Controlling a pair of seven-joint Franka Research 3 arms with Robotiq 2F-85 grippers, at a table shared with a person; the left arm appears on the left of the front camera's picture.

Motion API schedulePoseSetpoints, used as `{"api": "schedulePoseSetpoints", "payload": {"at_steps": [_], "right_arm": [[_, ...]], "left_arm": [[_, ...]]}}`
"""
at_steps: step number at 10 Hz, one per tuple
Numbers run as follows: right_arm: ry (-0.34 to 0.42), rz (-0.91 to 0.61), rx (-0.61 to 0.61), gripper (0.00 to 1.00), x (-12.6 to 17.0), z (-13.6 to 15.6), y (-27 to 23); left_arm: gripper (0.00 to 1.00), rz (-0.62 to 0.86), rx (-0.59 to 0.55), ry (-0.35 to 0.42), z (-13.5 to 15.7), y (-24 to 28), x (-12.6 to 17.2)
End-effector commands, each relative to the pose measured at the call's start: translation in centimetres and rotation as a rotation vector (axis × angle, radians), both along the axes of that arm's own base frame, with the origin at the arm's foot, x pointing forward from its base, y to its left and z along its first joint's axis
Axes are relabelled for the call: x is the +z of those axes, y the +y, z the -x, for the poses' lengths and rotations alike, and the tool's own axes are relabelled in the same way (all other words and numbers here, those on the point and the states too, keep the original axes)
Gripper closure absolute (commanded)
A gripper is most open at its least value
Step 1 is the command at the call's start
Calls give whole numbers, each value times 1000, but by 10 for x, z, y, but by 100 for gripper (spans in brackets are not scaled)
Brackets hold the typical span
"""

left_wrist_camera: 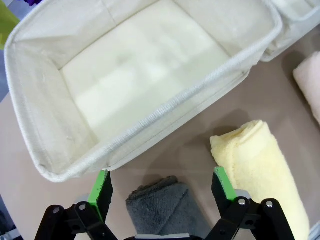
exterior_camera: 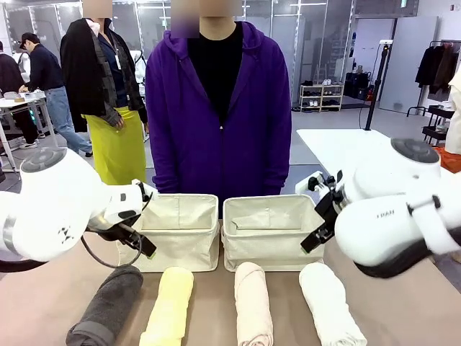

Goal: Divide the towels into two baskets.
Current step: Pick up one hotel-folded towel and place it in the Fabric basket indicated by the person.

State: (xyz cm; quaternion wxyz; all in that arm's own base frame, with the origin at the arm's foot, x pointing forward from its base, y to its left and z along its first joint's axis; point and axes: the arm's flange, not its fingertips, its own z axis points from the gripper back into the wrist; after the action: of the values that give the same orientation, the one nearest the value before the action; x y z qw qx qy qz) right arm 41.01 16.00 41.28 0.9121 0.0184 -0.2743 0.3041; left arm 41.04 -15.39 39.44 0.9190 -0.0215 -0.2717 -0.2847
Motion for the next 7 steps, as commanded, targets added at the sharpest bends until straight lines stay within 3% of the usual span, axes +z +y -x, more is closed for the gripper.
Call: {"api": "schedulePoseSetpoints", "payload": {"at_steps": [1, 4, 6, 7], "right_arm": [[80, -125, 20, 0, 31, -2, -16], [206, -329, 64, 0, 60, 2, -45], [369, -521, 100, 0, 70, 7, -66], [465, -675, 119, 0, 75, 11, -80]], "left_arm": [[0, 106, -34, 92, 2, 18, 33], [0, 393, -135, 251, 13, 55, 71], [0, 624, -194, 321, 21, 93, 82], [0, 744, -159, 368, 23, 115, 80]]}}
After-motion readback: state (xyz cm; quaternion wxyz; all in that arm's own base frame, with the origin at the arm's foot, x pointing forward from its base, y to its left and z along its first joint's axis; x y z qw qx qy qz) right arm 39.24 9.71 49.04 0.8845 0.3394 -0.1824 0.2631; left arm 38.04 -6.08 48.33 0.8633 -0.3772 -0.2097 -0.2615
